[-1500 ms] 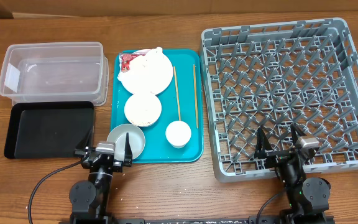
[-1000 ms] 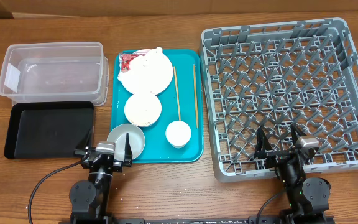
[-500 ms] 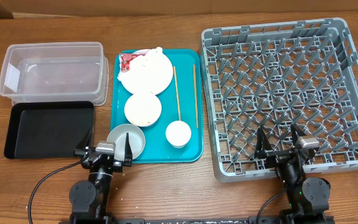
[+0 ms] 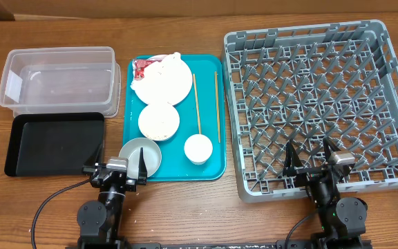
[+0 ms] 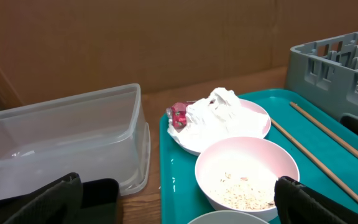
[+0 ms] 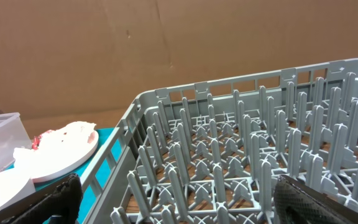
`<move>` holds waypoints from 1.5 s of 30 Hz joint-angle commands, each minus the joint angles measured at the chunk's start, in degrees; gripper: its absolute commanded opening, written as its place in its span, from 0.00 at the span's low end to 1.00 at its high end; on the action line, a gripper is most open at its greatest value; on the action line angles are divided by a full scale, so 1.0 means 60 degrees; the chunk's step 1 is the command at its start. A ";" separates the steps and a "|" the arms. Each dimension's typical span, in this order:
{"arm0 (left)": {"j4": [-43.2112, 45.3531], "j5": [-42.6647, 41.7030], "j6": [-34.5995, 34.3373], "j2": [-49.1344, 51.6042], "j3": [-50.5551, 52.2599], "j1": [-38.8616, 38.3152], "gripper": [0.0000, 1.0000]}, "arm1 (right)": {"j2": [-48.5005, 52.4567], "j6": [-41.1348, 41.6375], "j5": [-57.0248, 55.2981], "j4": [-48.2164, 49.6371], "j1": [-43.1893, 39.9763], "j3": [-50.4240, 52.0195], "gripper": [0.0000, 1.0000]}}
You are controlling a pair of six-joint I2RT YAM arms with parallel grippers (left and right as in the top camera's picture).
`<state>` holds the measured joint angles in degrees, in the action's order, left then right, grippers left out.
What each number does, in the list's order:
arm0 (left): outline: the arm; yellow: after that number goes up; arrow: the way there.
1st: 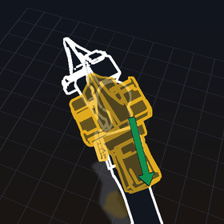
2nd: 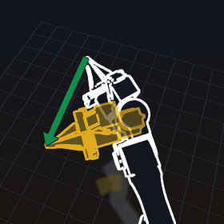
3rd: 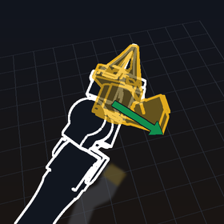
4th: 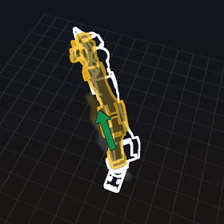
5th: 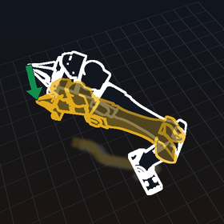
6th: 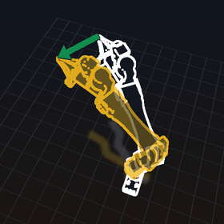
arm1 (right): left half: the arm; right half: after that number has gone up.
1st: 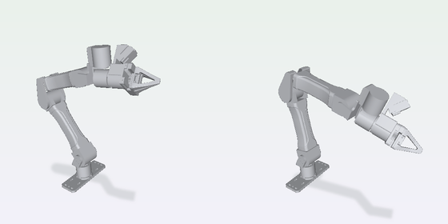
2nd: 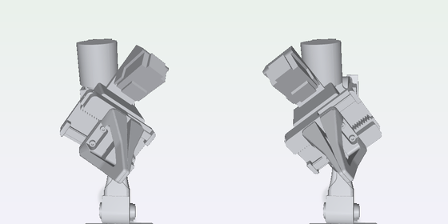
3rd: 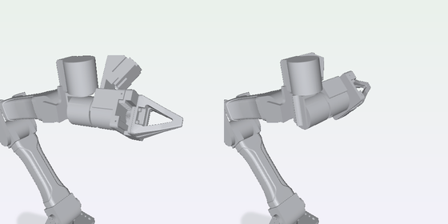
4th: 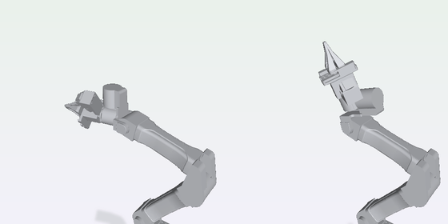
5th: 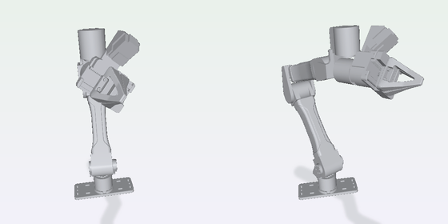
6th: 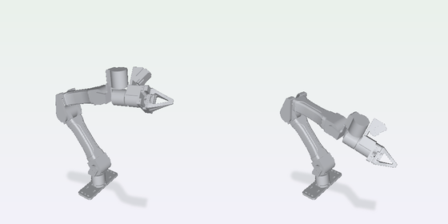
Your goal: Sort waste into correct bins and load items into the dishwasher
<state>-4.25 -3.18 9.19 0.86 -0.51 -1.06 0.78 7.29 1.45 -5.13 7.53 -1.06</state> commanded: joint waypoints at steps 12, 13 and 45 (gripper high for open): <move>-0.0011 0.0106 -0.0069 -0.0102 0.0040 0.0066 1.00 | -0.0102 0.0025 -0.0047 0.0069 -0.0036 0.0102 1.00; -0.0011 0.0106 -0.0069 -0.0102 0.0040 0.0066 1.00 | -0.0102 0.0025 -0.0047 0.0069 -0.0036 0.0102 1.00; 0.0171 -0.1377 -0.1366 0.0047 -0.1548 0.0066 1.00 | -0.0102 0.0022 0.0280 0.0674 -0.0036 -0.1275 1.00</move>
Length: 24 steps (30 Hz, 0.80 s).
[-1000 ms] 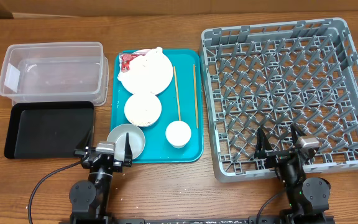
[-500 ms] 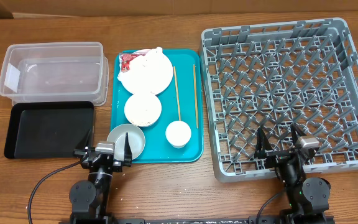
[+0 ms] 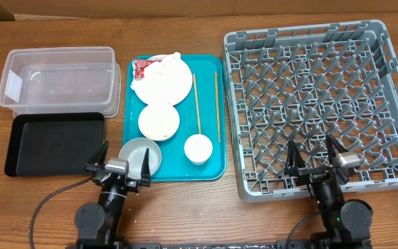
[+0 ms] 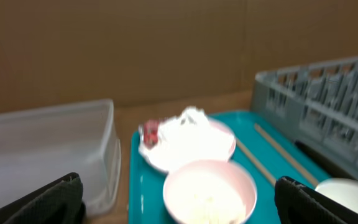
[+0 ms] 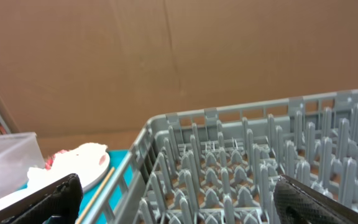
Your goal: Sort waste into correct bins and load items into the dishwasher
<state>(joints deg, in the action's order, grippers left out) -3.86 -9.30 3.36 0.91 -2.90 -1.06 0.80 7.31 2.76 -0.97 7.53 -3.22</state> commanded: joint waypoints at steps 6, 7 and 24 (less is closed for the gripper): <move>-0.0805 -0.0361 -0.0339 0.1337 -0.3268 0.0066 1.00 | -0.0018 -0.0025 0.0051 -0.0976 -0.0036 -0.2058 1.00; -0.1049 -0.0364 -0.0339 0.1741 -0.3697 0.0066 1.00 | 0.0066 -0.0025 0.0051 -0.1137 -0.0036 -0.2259 1.00; -0.6721 -0.0262 -0.0299 1.1187 -1.2896 -0.0539 1.00 | 0.5319 -0.0055 -0.0393 -0.4947 -0.0036 -0.7603 1.00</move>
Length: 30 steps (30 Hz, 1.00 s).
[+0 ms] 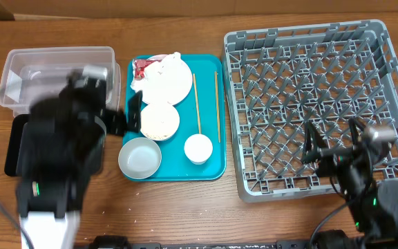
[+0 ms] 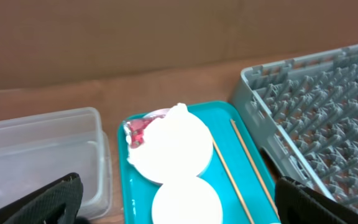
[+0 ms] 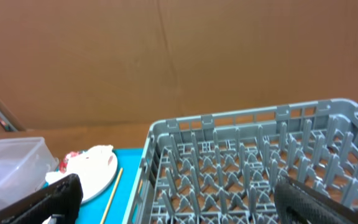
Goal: Sort waste into correct bins and load items into the dishwasher
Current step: 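Reach the left gripper to the white plate and grasp the tissue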
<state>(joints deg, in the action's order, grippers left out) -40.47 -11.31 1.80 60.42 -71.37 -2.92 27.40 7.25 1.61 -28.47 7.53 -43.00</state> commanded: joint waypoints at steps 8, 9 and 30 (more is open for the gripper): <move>-0.5311 0.0703 0.0499 0.6386 -0.7286 -0.0856 1.00 | 0.4779 -0.0036 -0.0244 -0.3796 -0.0036 -0.4521 1.00; -0.5668 0.0703 0.0499 0.6801 -0.7745 -0.0885 1.00 | 0.5147 -0.0036 -0.0248 -0.4087 -0.0036 -0.4801 1.00; -0.3381 0.0965 0.3905 1.1307 -0.8746 -0.0892 1.00 | 0.7253 -0.0044 0.1494 -0.5053 -0.0036 -0.5093 1.00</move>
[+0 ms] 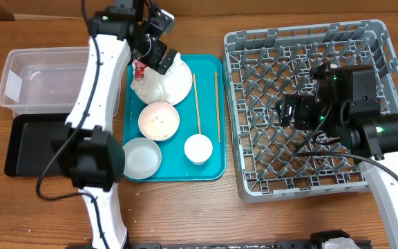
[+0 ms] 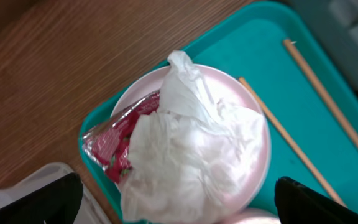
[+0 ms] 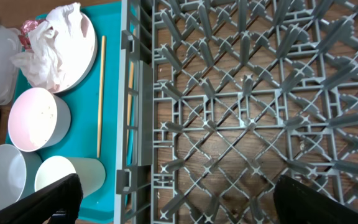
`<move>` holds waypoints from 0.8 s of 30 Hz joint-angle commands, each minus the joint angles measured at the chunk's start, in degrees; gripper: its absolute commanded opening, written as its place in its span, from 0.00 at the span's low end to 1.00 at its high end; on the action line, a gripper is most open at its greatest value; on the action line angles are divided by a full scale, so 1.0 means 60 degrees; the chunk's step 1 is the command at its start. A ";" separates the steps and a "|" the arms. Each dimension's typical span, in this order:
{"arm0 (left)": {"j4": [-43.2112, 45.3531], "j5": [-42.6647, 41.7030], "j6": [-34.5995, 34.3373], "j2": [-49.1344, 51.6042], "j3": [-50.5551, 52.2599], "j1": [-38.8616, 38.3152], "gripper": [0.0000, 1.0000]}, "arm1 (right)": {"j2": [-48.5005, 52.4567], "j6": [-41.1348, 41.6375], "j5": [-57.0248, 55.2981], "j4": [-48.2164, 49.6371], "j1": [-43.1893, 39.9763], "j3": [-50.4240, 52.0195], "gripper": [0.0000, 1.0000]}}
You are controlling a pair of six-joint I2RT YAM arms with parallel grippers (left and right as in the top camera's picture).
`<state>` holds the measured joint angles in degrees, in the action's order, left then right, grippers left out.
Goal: Sort waste into correct bins and load items into the dishwasher
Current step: 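Reach the left gripper to the white plate and grasp the tissue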
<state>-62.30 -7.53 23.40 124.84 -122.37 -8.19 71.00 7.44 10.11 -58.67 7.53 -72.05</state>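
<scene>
My left gripper [image 1: 159, 57] [image 2: 179, 211] hangs open right above the pink plate [image 2: 261, 134] at the far end of the teal tray [image 1: 209, 167]. A crumpled white napkin [image 2: 191, 149] and a red wrapper [image 2: 120, 134] lie on that plate. Two chopsticks [image 1: 197, 104] lie beside it. A pink bowl [image 1: 159, 121] with crumbs, a grey bowl [image 1: 141, 156] and a white cup [image 1: 198, 148] fill the near half of the tray. My right gripper [image 1: 293, 111] [image 3: 179, 205] is open over the left part of the grey dish rack [image 1: 302, 31], holding nothing.
A clear plastic bin [image 1: 54, 76] stands left of the tray, with a black tray [image 1: 47, 142] in front of it. The rack [image 3: 241, 112] holds no dishes. Bare wooden table lies along the front edge.
My left arm has reached from beside the pink bowl to over the napkin plate at the tray's far end. My right gripper has moved from the rack's near right to over its left middle.
Both grippers first rested open at the table's front edge, the left before the tray, the right before the rack. A second ago both arms were raised. Now the left is open over the napkin plate and the right over the rack. Nothing on the tray has moved.
</scene>
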 commanded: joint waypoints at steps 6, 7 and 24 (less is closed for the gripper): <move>0.1075 0.0361 -0.0237 0.1534 -0.0248 -0.0015 0.96 | -0.0015 -0.0080 -0.0036 -0.0175 -0.0036 -0.0251 1.00; 0.1122 0.0361 -0.0350 0.1657 -0.0248 -0.0015 0.95 | -0.0015 -0.0076 -0.0066 -0.0193 -0.0036 -0.0251 1.00; 0.0863 0.0291 -0.0765 0.3042 -0.0233 -0.0025 0.93 | -0.0015 -0.0076 -0.0102 -0.0251 -0.0036 -0.0251 1.00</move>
<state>-57.10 -5.74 19.64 141.14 -122.39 -8.19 71.02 7.44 10.02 -60.23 7.53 -72.05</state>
